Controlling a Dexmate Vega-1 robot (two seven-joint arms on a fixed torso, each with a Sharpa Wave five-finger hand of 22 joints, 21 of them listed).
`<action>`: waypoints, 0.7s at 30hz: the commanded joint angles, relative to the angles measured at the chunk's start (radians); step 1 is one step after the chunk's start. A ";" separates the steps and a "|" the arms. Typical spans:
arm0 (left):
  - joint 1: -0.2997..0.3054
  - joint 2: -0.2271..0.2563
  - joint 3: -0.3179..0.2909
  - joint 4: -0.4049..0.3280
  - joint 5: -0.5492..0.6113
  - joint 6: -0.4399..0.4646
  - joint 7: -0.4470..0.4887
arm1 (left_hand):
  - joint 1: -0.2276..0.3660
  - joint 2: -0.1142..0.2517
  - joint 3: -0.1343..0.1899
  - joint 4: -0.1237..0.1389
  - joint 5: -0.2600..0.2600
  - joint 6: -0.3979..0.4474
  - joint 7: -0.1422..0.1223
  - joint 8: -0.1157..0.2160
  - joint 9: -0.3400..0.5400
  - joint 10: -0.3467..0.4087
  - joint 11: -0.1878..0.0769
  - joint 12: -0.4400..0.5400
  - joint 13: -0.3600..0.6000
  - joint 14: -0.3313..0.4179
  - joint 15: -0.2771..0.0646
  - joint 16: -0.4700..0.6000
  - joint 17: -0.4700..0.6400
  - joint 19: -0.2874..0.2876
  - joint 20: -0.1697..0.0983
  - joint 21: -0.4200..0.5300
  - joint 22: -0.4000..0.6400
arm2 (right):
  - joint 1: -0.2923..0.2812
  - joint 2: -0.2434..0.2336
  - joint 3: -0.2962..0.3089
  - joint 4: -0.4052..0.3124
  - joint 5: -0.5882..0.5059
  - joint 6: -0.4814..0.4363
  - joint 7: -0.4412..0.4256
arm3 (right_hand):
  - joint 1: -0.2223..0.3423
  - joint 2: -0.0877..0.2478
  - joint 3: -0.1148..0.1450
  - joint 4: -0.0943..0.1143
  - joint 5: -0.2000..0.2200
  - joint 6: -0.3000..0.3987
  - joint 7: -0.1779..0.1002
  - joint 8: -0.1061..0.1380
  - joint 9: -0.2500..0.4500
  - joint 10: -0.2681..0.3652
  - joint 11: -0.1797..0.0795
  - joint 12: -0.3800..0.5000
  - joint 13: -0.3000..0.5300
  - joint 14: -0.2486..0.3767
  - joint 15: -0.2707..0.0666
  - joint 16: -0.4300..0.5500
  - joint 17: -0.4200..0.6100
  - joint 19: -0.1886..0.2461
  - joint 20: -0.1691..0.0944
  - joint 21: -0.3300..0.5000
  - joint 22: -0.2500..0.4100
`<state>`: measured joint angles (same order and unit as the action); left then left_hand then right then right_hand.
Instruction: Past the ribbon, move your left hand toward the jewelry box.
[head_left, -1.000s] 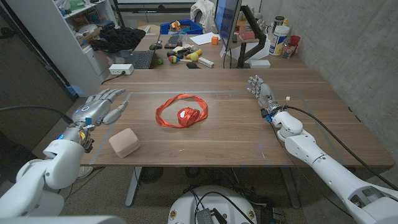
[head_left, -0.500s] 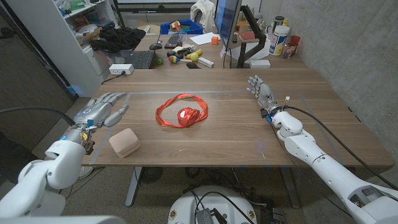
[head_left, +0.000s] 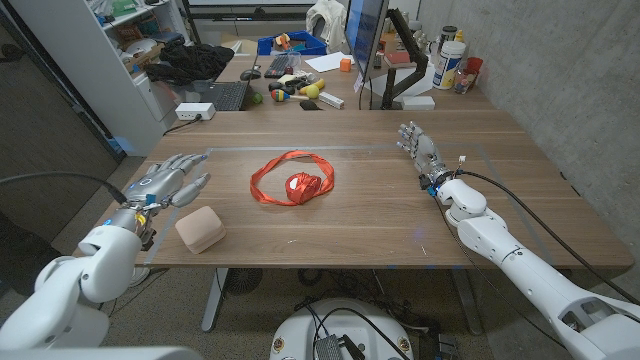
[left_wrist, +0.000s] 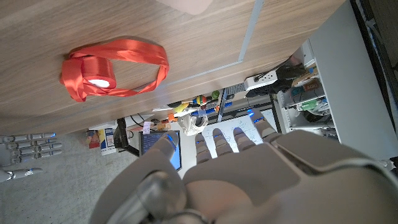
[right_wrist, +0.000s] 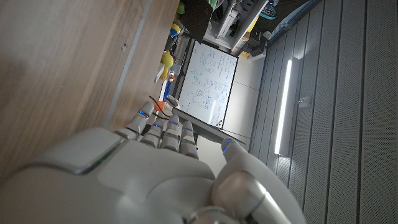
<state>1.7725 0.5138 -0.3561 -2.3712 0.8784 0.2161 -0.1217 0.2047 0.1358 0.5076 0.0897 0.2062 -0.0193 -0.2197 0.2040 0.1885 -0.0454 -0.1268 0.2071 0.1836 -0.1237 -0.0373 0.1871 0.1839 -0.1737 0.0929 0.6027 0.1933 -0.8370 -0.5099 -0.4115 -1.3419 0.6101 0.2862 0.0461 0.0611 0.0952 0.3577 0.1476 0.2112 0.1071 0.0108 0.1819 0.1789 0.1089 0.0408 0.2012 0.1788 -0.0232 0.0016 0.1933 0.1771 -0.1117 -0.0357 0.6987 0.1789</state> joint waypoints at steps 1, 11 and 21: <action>-0.005 0.024 0.012 0.007 -0.009 0.042 -0.052 | 0.002 -0.007 0.003 0.008 -0.006 0.007 -0.002 -0.001 0.002 -0.003 0.006 -0.002 0.005 -0.009 -0.008 0.003 0.003 -0.094 0.000 -0.001 0.001 | 0.003 0.006 -0.003 0.021 0.001 0.003 0.002 | -0.011 0.053 0.004 0.005 0.004 0.006 0.005 0.006 0.003 0.007 -0.006 0.005 0.004 -0.005 -0.001 -0.004 0.003 0.004 -0.041 -0.002 0.004; -0.005 0.039 0.016 0.014 -0.021 0.059 -0.074 | 0.001 -0.008 0.003 0.010 -0.006 0.007 -0.002 -0.002 0.003 -0.004 0.005 -0.002 0.005 -0.010 -0.009 0.003 0.003 -0.094 0.001 -0.002 0.001 | 0.004 0.008 -0.005 0.023 -0.002 0.003 0.000 | -0.011 0.053 0.004 0.005 0.004 0.006 0.005 0.006 0.003 0.007 -0.005 0.005 0.004 -0.005 -0.001 -0.004 0.002 0.005 -0.040 -0.004 0.005; -0.003 0.053 0.015 0.023 -0.037 0.067 -0.086 | 0.000 -0.008 0.003 0.012 -0.007 0.008 -0.002 -0.002 0.003 -0.004 0.005 -0.003 0.006 -0.010 -0.009 0.004 0.003 -0.094 0.003 -0.002 0.002 | 0.013 0.014 -0.011 0.030 -0.007 -0.001 -0.003 | -0.011 0.053 0.004 0.005 0.005 0.006 0.003 0.006 0.003 0.007 -0.004 0.005 0.004 -0.005 -0.001 -0.004 0.002 0.005 -0.041 -0.006 0.005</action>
<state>1.7688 0.5499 -0.3428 -2.3588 0.8568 0.2723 -0.1931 0.2047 0.1358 0.5086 0.0969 0.1991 -0.0193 -0.2197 0.2040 0.1884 -0.0454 -0.1268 0.2071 0.1836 -0.1267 -0.0342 0.1871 0.1838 -0.1737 0.0929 0.6028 0.1931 -0.8317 -0.5015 -0.4171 -1.3192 0.6092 0.2883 0.0468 0.0611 0.0952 0.3578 0.1476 0.2113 0.1071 0.0107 0.1819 0.1789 0.1089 0.0408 0.2012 0.1788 -0.0232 0.0016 0.1933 0.1771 -0.1117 -0.0357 0.6948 0.1789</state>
